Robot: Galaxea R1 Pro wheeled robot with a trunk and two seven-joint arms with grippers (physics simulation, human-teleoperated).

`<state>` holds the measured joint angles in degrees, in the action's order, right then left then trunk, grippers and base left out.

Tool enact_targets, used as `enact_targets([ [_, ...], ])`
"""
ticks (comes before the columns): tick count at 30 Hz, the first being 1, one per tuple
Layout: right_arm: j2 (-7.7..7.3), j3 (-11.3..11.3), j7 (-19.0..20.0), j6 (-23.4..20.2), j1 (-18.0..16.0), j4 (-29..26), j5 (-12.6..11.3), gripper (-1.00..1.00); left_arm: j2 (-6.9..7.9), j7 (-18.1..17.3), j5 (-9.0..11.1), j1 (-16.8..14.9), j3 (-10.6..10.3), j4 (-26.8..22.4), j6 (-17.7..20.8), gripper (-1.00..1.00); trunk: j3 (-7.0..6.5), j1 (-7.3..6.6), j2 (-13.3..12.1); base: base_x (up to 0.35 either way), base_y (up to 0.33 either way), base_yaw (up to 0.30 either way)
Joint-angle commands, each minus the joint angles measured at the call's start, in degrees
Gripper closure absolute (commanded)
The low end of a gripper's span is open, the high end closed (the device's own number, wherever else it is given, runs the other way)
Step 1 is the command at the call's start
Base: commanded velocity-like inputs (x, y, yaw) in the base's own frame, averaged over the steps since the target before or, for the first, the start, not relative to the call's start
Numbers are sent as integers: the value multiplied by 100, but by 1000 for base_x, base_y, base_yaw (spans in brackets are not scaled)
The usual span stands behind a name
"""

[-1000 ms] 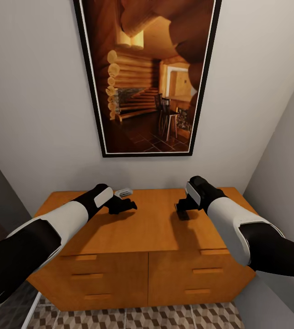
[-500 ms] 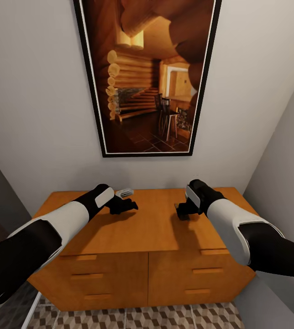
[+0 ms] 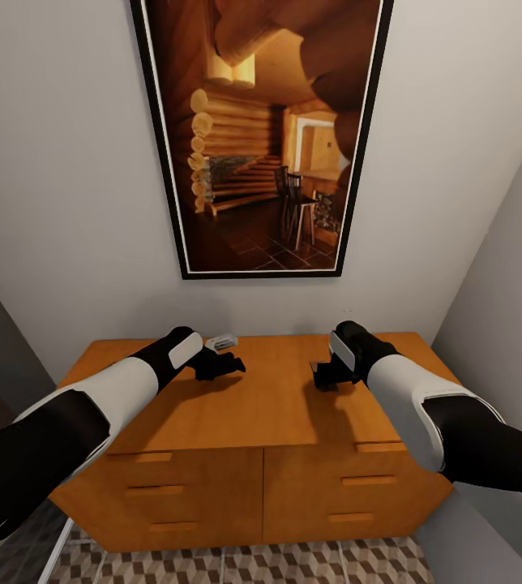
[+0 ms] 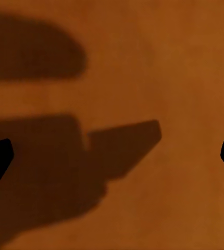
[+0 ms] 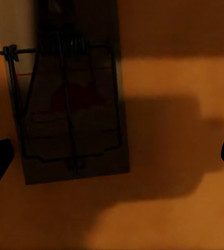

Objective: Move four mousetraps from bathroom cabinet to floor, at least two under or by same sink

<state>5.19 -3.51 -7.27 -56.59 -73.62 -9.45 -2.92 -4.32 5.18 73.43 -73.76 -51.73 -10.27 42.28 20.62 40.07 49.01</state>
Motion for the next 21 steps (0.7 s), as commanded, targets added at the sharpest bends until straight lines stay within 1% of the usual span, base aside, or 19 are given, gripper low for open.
enact_targets([
  [1, 0, -36, -19, -23, 0, -5, -33, -100, 2, 53, 154, 107, 31, -13, 8, -100, 9, 2, 4, 0, 0, 0],
  [19, 8, -43, -20, 70, 28, -4, -27, -100, 2, 53, 154, 107, 31, -18, 8, -100, 9, 2, 4, 0, 0, 0],
  [20, 8, -44, -20, 73, 29, -4, -26, 100, 2, 53, 154, 107, 31, -18, 8, -100, 9, 2, 4, 0, 0, 0],
  [21, 8, -44, -20, 74, 30, -4, -24, 100, 2, 53, 154, 107, 31, -18, 8, -100, 9, 2, 4, 0, 0, 0],
])
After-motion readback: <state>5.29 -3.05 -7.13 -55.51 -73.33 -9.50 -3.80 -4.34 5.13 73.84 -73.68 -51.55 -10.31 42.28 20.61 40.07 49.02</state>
